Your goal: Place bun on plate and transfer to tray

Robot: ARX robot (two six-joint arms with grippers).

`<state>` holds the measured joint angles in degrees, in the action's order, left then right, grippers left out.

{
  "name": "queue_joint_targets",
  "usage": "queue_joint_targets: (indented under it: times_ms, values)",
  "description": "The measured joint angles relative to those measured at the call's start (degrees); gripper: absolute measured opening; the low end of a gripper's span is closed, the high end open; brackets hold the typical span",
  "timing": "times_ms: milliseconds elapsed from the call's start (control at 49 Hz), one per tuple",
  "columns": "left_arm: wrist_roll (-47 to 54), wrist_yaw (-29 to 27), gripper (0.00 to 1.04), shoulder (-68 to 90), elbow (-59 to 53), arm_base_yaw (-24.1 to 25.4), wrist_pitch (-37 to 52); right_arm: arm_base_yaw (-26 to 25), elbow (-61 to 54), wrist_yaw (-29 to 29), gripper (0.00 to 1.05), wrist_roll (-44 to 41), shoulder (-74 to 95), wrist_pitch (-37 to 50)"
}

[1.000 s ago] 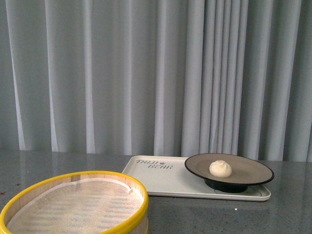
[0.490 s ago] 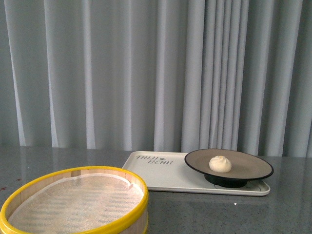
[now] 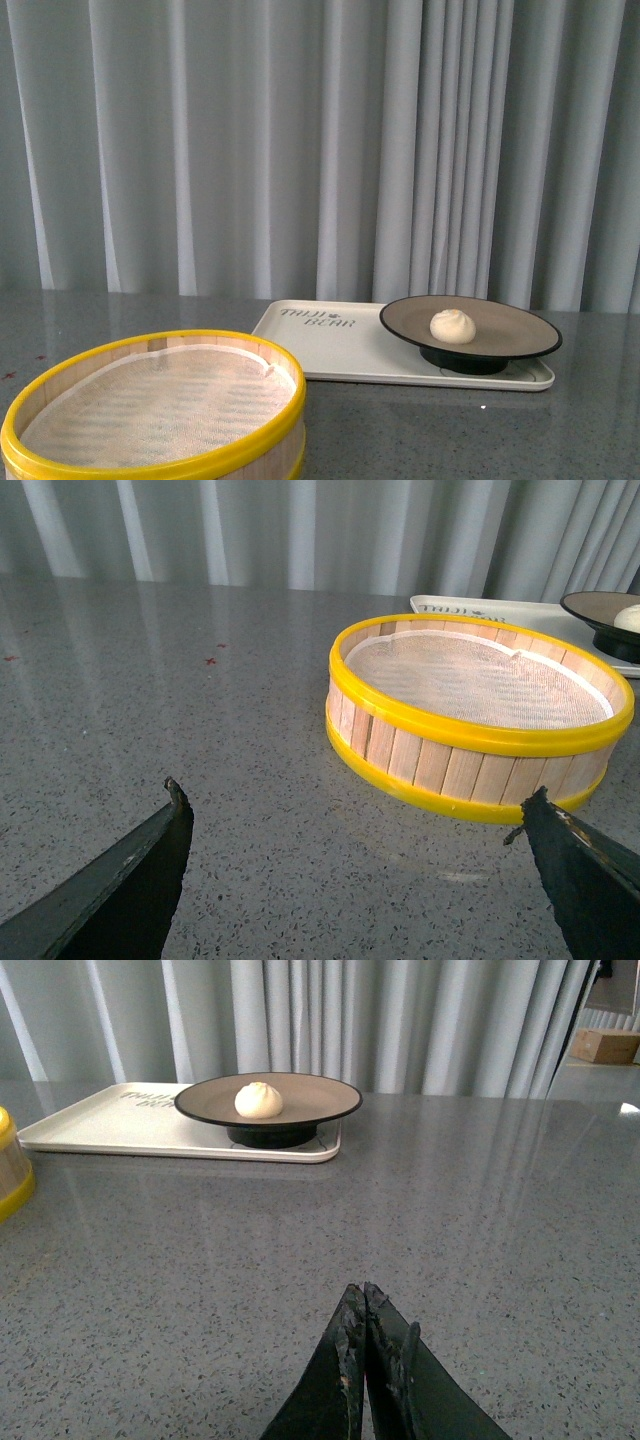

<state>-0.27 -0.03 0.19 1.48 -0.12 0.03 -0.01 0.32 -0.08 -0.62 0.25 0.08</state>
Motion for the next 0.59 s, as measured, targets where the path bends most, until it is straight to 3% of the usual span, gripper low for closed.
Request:
queue_joint_targets:
  times_ms: [245, 592]
  values:
    - [0.00, 0.00, 0.98, 0.00, 0.00, 0.00, 0.00, 0.00, 0.00, 0.02, 0.03, -0.04, 0.00, 0.00]
    - [0.00, 0.00, 0.98, 0.00, 0.00, 0.00, 0.00, 0.00, 0.00, 0.02, 0.54, -0.02, 0.00, 0.00]
